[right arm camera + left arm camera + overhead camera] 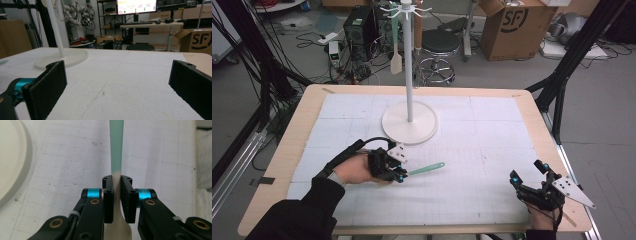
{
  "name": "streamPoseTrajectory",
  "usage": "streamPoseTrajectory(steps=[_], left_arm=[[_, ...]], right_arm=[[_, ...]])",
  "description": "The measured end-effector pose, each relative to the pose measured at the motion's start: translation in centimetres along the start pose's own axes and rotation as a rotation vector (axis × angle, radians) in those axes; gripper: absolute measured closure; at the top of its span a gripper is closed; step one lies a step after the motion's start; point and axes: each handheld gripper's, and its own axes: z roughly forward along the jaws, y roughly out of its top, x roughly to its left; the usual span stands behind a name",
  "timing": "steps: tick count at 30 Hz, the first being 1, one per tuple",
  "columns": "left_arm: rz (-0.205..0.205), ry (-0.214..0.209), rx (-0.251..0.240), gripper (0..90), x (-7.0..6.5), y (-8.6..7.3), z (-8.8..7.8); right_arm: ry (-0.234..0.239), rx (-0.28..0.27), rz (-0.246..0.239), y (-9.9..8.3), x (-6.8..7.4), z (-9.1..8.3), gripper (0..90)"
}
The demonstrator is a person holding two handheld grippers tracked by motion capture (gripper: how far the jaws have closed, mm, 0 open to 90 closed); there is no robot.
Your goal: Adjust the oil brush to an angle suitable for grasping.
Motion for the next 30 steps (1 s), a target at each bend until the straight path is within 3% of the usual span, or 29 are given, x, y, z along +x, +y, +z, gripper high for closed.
streamPoseTrajectory(steps=[7,12,19,27,30], left_arm=[[-0.081,-0.011,-0.176,81.8,0.1,-1.2,-2.1],[-0.102,0.012,-0.286,81.8,0.2,-1.4,-3.6],[-0.166,0.067,-0.431,81.8,0.4,-2.2,-5.5],[-0.191,0.103,-0.576,81.7,0.8,-3.0,-7.4],[-0.176,0.104,-0.623,81.7,0.8,-3.3,-7.8]], right_arm=[[-0.004,0.006,-0.001,0.0,0.1,0.2,0.5],[0.003,0.009,0.006,0.0,0.3,0.3,0.5],[-0.001,0.009,0.009,0.0,0.3,0.2,0.5],[0.0,0.009,-0.002,0.0,0.2,0.3,0.5],[-0.001,0.013,0.009,0.0,0.3,0.3,0.5]])
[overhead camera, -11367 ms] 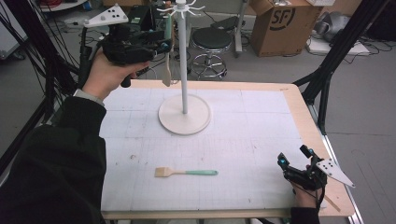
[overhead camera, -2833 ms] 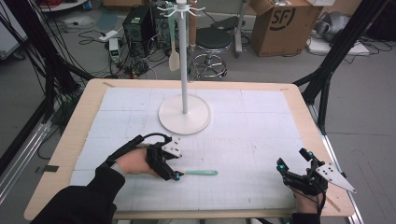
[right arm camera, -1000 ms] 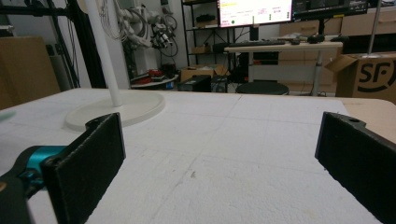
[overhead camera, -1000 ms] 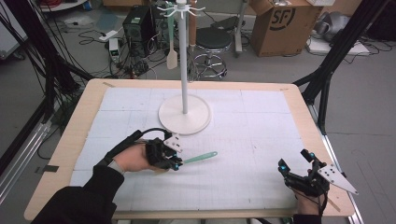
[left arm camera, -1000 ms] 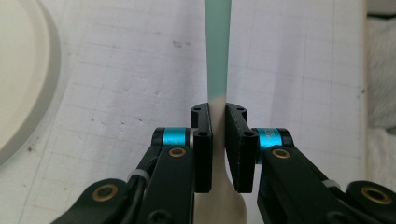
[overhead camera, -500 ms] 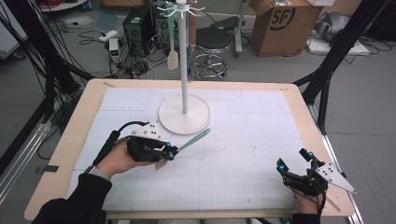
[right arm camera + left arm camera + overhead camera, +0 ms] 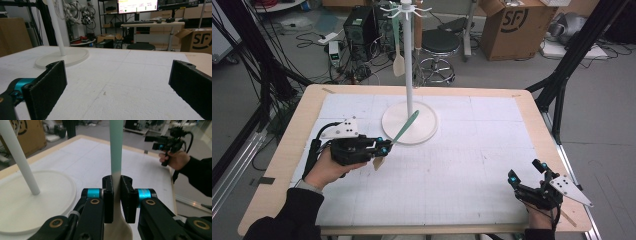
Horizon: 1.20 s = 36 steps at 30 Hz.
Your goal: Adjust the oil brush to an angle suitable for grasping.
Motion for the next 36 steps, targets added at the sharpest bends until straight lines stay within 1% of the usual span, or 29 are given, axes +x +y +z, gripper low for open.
streamPoseTrajectory(steps=[1,2,4,7,9,11,12,13,15,17,19,21,23,24,26,27,31,34,36], left_arm=[[0.0,0.002,-0.012,81.8,0.0,-0.1,-0.1],[0.004,0.013,-0.023,81.8,0.0,-0.2,-0.2],[0.002,0.021,-0.06,81.7,0.1,-0.4,-0.5],[-0.005,0.05,-0.102,81.8,0.4,-0.6,-0.9],[-0.014,0.074,-0.126,81.8,0.7,-0.5,-1.0],[-0.026,0.078,-0.156,81.8,1.1,-0.4,-1.2],[-0.028,0.087,-0.162,81.8,1.3,-0.2,-1.3],[-0.038,0.089,-0.17,81.8,1.5,-0.1,-1.3],[-0.042,0.096,-0.185,81.8,1.9,0.1,-1.5],[-0.042,0.108,-0.184,81.8,2.2,0.5,-1.7],[-0.05,0.106,-0.181,81.8,2.5,1.0,-1.8],[-0.043,0.112,-0.187,81.8,2.7,1.5,-2.0],[-0.04,0.122,-0.182,81.8,2.9,1.9,-2.2],[-0.037,0.124,-0.184,81.8,3.0,2.2,-2.3],[-0.033,0.134,-0.189,81.8,3.1,2.7,-2.5],[-0.028,0.134,-0.194,81.8,3.1,2.9,-2.6],[-0.02,0.141,-0.189,81.8,3.2,3.9,-2.9],[-0.016,0.146,-0.2,81.8,3.4,4.5,-3.0],[-0.013,0.153,-0.193,81.8,3.5,4.7,-3.0]], right_arm=[[-0.001,-0.004,-0.009,0.0,-0.1,0.0,0.5],[0.002,-0.001,-0.001,0.0,0.0,0.0,0.5],[0.001,-0.006,-0.008,0.0,-0.1,0.0,0.5],[-0.001,-0.005,-0.009,0.0,-0.1,0.0,0.5],[0.003,-0.002,-0.008,0.0,0.0,0.1,0.5],[0.003,0.0,-0.018,0.0,0.0,0.1,0.5],[0.004,-0.002,-0.014,0.0,0.0,0.2,0.5],[0.004,-0.003,-0.012,0.0,0.1,0.2,0.5],[0.003,0.008,-0.033,0.0,0.2,0.3,0.5],[0.008,0.009,-0.035,0.1,0.4,0.4,0.5],[0.01,0.009,-0.036,0.1,0.5,0.5,0.5],[0.01,0.008,-0.04,0.1,0.4,0.6,0.5],[0.01,0.006,-0.039,0.1,0.3,0.8,0.5],[0.011,0.008,-0.029,0.0,0.3,0.8,0.5],[0.014,0.005,-0.032,0.0,0.2,0.9,0.5],[0.012,0.008,-0.029,-0.1,0.1,0.9,0.5],[0.015,0.006,-0.027,0.0,0.1,0.9,0.5],[0.015,0.005,-0.024,0.0,0.1,0.9,0.5],[0.016,0.004,-0.026,-0.1,0.0,0.9,0.5]])
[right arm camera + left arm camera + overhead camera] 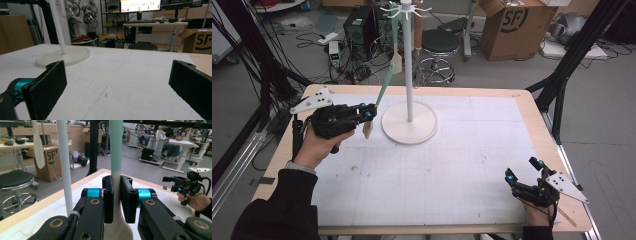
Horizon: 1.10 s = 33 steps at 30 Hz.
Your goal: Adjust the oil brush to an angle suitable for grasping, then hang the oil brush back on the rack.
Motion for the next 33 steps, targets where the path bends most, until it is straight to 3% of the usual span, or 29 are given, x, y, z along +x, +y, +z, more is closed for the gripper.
streamPoseTrajectory(steps=[14,33], left_arm=[[0.013,0.018,-0.023,81.8,0.9,2.6,-0.1],[0.024,0.046,-0.044,81.8,3.6,5.6,0.8]], right_arm=[[0.004,-0.002,-0.001,0.1,0.2,-0.1,0.5],[-0.008,-0.004,0.007,0.0,-0.3,-0.2,0.5]])
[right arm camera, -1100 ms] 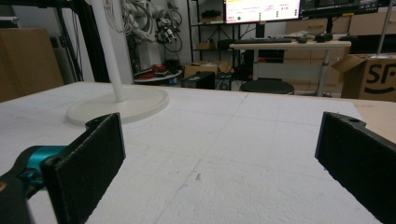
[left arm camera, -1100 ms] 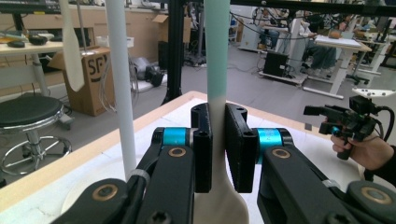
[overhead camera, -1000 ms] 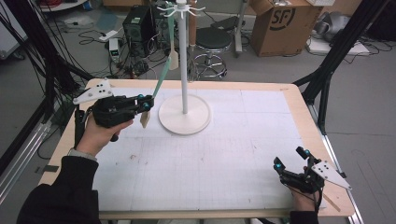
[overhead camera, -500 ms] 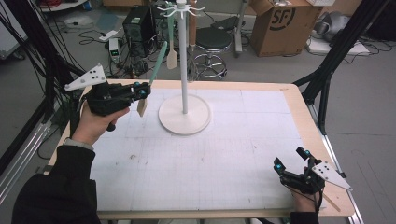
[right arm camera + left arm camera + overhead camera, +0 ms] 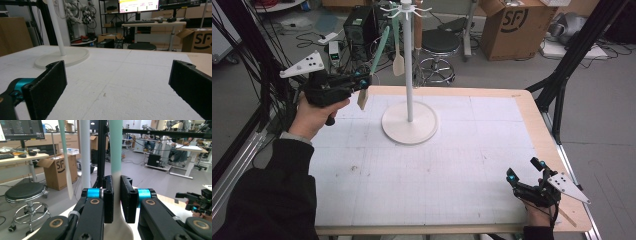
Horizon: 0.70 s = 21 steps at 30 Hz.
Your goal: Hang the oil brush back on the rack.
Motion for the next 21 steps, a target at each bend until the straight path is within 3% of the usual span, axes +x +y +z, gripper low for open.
streamPoseTrajectory(steps=[6,21], left_arm=[[-0.007,0.018,-0.021,81.8,0.8,0.4,0.0],[-0.005,0.035,-0.009,81.8,1.4,1.4,0.9]], right_arm=[[-0.001,0.004,0.004,-0.1,-0.1,0.2,0.5],[0.0,0.009,0.006,-0.2,-0.3,0.3,0.5]])
